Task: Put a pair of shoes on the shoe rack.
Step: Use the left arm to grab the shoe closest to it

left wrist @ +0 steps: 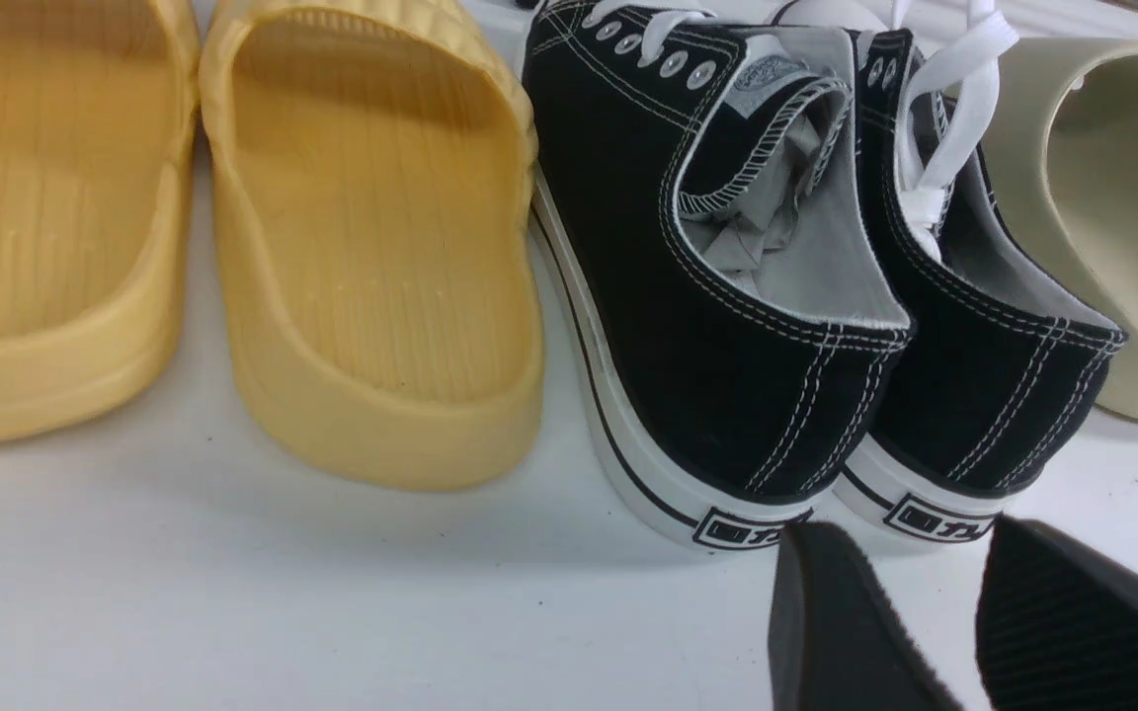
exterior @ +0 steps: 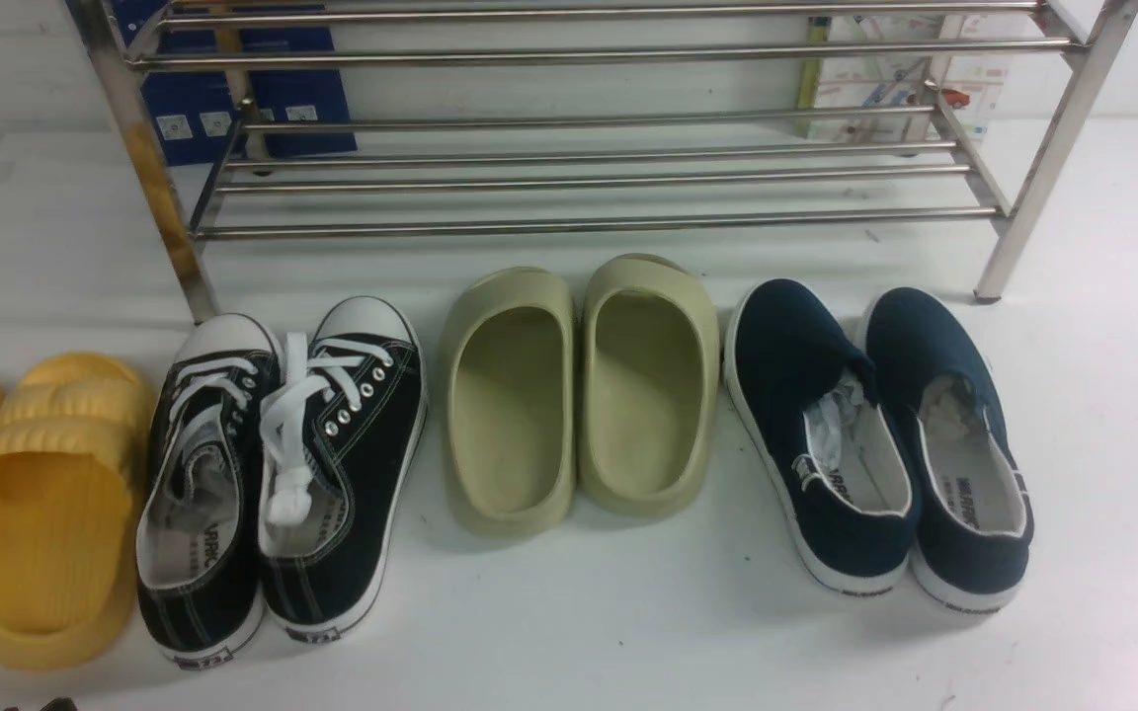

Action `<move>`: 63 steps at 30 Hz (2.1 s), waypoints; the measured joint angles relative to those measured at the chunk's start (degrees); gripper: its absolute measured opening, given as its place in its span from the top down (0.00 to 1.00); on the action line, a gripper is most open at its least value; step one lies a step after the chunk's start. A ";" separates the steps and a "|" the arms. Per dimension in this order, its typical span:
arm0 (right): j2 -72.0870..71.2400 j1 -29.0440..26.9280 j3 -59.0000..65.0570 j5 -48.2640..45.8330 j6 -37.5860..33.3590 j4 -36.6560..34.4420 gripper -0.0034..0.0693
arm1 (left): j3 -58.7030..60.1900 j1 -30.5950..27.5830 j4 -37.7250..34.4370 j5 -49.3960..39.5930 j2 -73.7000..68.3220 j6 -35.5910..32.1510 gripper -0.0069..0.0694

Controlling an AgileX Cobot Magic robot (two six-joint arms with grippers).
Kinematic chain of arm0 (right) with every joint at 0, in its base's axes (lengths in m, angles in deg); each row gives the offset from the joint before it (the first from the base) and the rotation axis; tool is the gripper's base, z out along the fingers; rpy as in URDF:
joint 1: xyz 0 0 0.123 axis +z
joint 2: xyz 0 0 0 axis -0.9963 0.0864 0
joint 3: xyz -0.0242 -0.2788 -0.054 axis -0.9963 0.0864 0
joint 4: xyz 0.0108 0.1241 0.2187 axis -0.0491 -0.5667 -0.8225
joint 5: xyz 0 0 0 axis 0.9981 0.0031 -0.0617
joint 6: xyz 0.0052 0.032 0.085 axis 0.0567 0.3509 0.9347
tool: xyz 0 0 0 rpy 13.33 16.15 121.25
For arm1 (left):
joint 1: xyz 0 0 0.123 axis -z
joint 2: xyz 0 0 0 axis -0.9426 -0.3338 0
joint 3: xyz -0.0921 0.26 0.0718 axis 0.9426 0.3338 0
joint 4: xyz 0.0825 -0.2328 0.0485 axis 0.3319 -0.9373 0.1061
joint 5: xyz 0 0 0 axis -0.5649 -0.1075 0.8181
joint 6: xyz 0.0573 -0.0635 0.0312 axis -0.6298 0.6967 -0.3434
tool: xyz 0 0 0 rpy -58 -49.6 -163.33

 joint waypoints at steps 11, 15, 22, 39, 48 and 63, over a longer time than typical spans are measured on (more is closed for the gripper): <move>0.00 0.00 0.00 0.00 0.00 0.00 0.62 | 0.00 0.00 0.00 0.00 0.00 0.00 0.60; 0.00 0.00 0.00 0.00 0.00 0.00 0.62 | 0.00 0.00 0.00 0.00 0.00 0.00 0.60; 0.00 0.00 0.00 0.00 0.00 0.25 0.62 | 0.00 0.00 0.00 0.00 0.00 0.00 0.60; 0.00 0.00 0.00 0.00 0.00 0.26 0.62 | 0.00 0.00 2.64 10.69 0.00 0.00 0.60; 0.00 0.00 0.00 0.00 0.00 0.26 0.62 | 0.00 0.00 5.05 28.29 0.00 0.00 0.60; 0.00 0.00 0.00 0.00 0.00 0.31 0.62 | -36.34 0.00 -11.24 24.67 -11.57 10.54 0.60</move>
